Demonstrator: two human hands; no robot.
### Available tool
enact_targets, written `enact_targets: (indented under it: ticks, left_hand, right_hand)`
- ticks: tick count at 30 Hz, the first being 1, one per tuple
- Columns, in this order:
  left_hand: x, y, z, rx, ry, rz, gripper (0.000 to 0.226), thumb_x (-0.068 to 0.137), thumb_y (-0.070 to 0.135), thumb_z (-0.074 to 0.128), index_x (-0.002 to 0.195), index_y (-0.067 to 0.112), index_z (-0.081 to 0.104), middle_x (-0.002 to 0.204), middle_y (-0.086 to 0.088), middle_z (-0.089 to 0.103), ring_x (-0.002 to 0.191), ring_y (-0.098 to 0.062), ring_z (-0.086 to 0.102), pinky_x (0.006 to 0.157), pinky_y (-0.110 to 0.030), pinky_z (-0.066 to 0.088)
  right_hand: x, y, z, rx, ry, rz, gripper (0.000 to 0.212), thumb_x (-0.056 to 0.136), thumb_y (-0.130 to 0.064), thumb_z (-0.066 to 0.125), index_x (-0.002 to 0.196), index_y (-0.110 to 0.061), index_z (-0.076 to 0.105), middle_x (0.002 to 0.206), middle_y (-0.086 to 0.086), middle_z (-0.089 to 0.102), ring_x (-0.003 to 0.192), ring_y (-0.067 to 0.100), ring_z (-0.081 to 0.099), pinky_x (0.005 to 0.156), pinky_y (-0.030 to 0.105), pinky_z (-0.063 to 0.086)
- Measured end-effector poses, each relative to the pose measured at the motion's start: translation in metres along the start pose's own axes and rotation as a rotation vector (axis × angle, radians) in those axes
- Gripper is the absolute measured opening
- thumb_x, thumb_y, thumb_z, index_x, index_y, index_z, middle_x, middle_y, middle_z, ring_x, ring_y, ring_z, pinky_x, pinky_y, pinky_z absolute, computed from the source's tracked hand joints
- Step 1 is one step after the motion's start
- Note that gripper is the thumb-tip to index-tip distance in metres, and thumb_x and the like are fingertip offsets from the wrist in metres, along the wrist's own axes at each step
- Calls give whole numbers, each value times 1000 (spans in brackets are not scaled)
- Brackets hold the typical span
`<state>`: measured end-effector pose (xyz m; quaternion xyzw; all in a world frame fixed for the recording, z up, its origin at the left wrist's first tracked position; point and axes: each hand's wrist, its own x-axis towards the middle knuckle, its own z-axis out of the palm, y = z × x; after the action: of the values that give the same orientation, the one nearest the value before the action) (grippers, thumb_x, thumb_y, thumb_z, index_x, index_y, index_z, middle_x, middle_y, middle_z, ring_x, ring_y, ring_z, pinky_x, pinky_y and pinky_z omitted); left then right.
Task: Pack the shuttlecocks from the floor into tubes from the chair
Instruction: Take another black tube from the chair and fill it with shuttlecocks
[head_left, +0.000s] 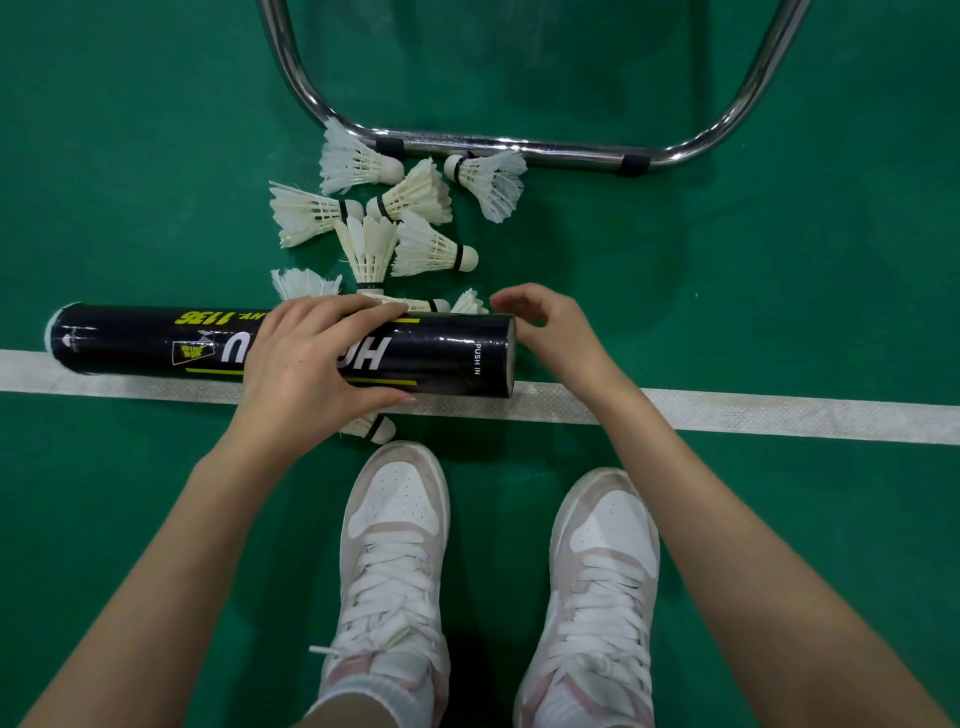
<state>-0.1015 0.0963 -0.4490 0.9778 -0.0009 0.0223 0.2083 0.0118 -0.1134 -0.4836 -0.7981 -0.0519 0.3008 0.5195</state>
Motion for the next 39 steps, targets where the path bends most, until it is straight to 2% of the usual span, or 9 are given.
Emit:
enact_targets:
  ticks: [3, 8, 13, 15, 17, 21, 29, 35, 39]
  left_hand:
    - [-2, -3, -1, -1, -7, -13, 74, 63, 67, 56, 123, 24, 59, 118, -1, 61, 107, -24, 53, 98, -43, 35]
    - [-2, -7, -3, 2, -15, -34, 77, 62, 69, 55, 123, 24, 59, 119, -1, 61, 108, -24, 52, 99, -43, 33]
    - [-4, -7, -3, 10, -27, -29, 77, 62, 70, 54, 124, 24, 58, 119, 0, 60, 109, -24, 52, 99, -43, 33]
    - [-4, -7, -4, 11, -33, -27, 78, 62, 70, 53, 124, 24, 58, 119, 0, 60, 109, -24, 52, 99, -42, 33]
    - [-5, -8, -5, 13, -35, -27, 77, 63, 70, 53, 124, 24, 58, 119, 0, 60, 109, -23, 52, 99, -42, 33]
    - [-6, -8, -5, 11, -27, -28, 76, 63, 70, 53, 124, 25, 58, 119, 1, 60, 109, -22, 51, 99, -41, 33]
    - [-7, -7, -6, 8, -27, -30, 77, 63, 70, 53, 124, 24, 58, 119, 0, 60, 110, -22, 51, 100, -40, 32]
    - [-5, -3, -6, 16, -24, -45, 77, 62, 70, 53, 124, 23, 59, 119, -2, 61, 109, -26, 53, 99, -42, 32]
    - [-2, 3, -4, 19, -31, -48, 76, 63, 69, 53, 126, 26, 56, 119, -1, 60, 109, -25, 53, 99, -41, 32]
  right_hand:
    - [1, 0, 6, -64, -42, 29, 27, 86, 3, 55, 110, -7, 64, 103, 0, 63, 93, 8, 54, 70, -3, 39]
    - [0, 3, 11, -57, -47, 39, 21, 92, -5, 51, 106, -10, 66, 102, 2, 67, 91, 8, 56, 71, 2, 41]
    - [-1, 5, 12, 28, -36, 58, 31, 95, -28, 49, 93, -3, 68, 98, 19, 68, 96, 31, 61, 91, 40, 46]
    - [1, 1, 14, 46, -49, 69, 33, 93, -31, 54, 87, -2, 68, 92, 18, 68, 84, 22, 61, 86, 35, 47]
    - [3, -4, 14, 84, -65, 91, 21, 90, -24, 59, 80, -8, 69, 79, 5, 68, 77, 10, 57, 78, 25, 46]
    - [5, -8, 14, 103, -73, 91, 11, 88, -11, 62, 87, -3, 69, 74, -3, 63, 69, 5, 54, 62, 9, 44]
    - [-5, -10, 1, 68, 26, -16, 10, 89, -14, 60, 83, -11, 68, 72, -8, 63, 63, -7, 53, 65, 6, 41]
    - [-37, -11, -25, 160, 236, -44, 9, 91, -9, 57, 87, -10, 65, 76, -6, 63, 64, -8, 54, 66, 7, 42]
    - [-73, -10, -40, 216, 378, -53, 16, 91, -6, 56, 84, -19, 62, 75, -5, 63, 66, -4, 56, 67, 9, 44]
